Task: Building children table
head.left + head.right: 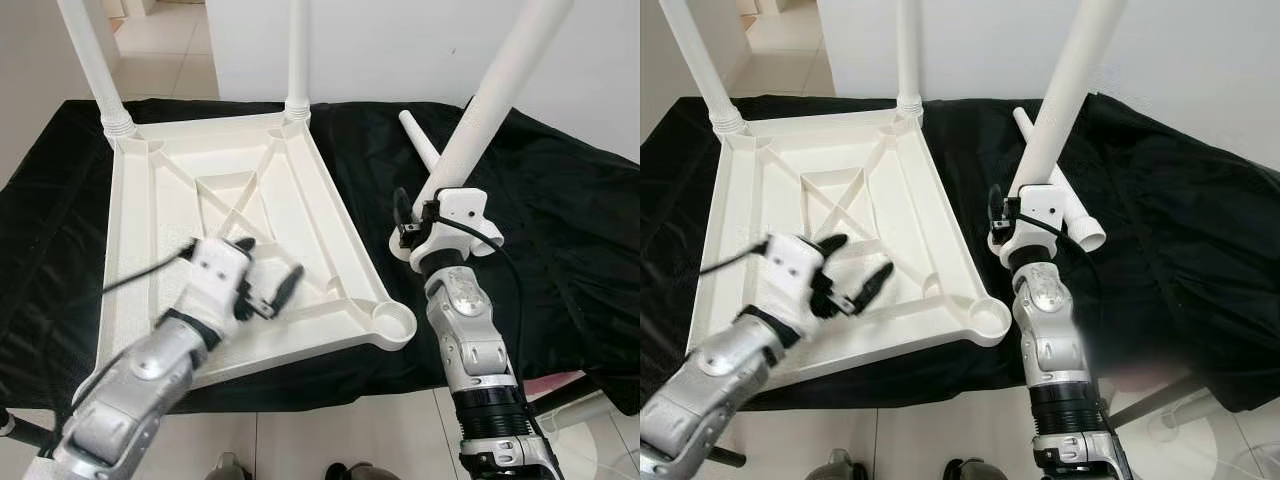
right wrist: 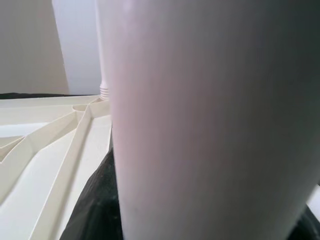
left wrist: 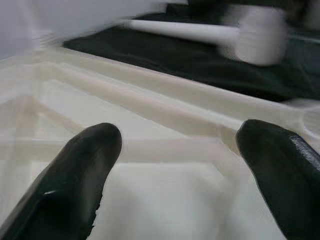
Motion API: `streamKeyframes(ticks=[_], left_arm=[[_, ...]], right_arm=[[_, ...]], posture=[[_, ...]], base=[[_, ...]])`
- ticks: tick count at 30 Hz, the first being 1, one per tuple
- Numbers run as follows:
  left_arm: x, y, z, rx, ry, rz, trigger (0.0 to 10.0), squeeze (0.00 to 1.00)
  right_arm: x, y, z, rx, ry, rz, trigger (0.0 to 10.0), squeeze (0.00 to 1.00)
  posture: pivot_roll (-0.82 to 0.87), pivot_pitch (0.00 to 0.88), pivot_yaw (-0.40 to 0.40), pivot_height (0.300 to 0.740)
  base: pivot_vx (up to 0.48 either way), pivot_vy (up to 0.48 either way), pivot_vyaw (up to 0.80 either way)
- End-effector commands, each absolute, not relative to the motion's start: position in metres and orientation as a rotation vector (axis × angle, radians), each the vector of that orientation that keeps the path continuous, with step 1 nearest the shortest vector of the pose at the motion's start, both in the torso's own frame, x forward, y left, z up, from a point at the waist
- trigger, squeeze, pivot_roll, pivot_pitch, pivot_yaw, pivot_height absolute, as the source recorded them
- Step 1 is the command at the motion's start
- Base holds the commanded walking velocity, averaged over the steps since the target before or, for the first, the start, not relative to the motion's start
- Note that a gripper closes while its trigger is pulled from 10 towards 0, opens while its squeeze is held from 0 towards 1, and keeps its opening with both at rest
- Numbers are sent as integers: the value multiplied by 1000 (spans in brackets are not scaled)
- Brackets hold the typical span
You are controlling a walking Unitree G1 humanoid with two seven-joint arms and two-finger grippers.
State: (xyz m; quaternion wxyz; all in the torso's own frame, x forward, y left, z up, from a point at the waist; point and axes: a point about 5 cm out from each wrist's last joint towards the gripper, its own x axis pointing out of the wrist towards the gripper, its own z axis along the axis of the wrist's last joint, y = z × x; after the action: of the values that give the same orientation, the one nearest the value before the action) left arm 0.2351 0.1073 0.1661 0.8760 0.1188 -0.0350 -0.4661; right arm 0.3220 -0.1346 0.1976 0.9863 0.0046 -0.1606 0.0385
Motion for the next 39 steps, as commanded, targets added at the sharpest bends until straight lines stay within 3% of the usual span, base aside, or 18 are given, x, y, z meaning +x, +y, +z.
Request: streamKeyframes(ticks=[1,5,25,35,39], left_arm=[[227,100,160,275,-43,-1136,10000,0],[226,99,151,275,39,-1178,10000,0],[248,96,132,429,96,-1161,10000,0],[274,94,135,448,65,-1027,10000,0],[296,94,137,467,40,-892,10000,0]], right_arm=[[322,-136,201,5,-337,72,10000,0],[321,-138,200,-3,-334,64,10000,0],[319,-143,200,-11,-325,16,10000,0],[321,-144,201,-5,-325,-3,10000,0],[321,-141,202,-10,-328,12,10000,0]], posture=[[-5,86,-39,740],[-10,90,-39,740],[-38,119,-17,740],[-42,127,-10,740],[-46,128,-6,740]], base=[[0,0,0],[0,0,0],[0,0,0],[0,0,0],[0,0,0]])
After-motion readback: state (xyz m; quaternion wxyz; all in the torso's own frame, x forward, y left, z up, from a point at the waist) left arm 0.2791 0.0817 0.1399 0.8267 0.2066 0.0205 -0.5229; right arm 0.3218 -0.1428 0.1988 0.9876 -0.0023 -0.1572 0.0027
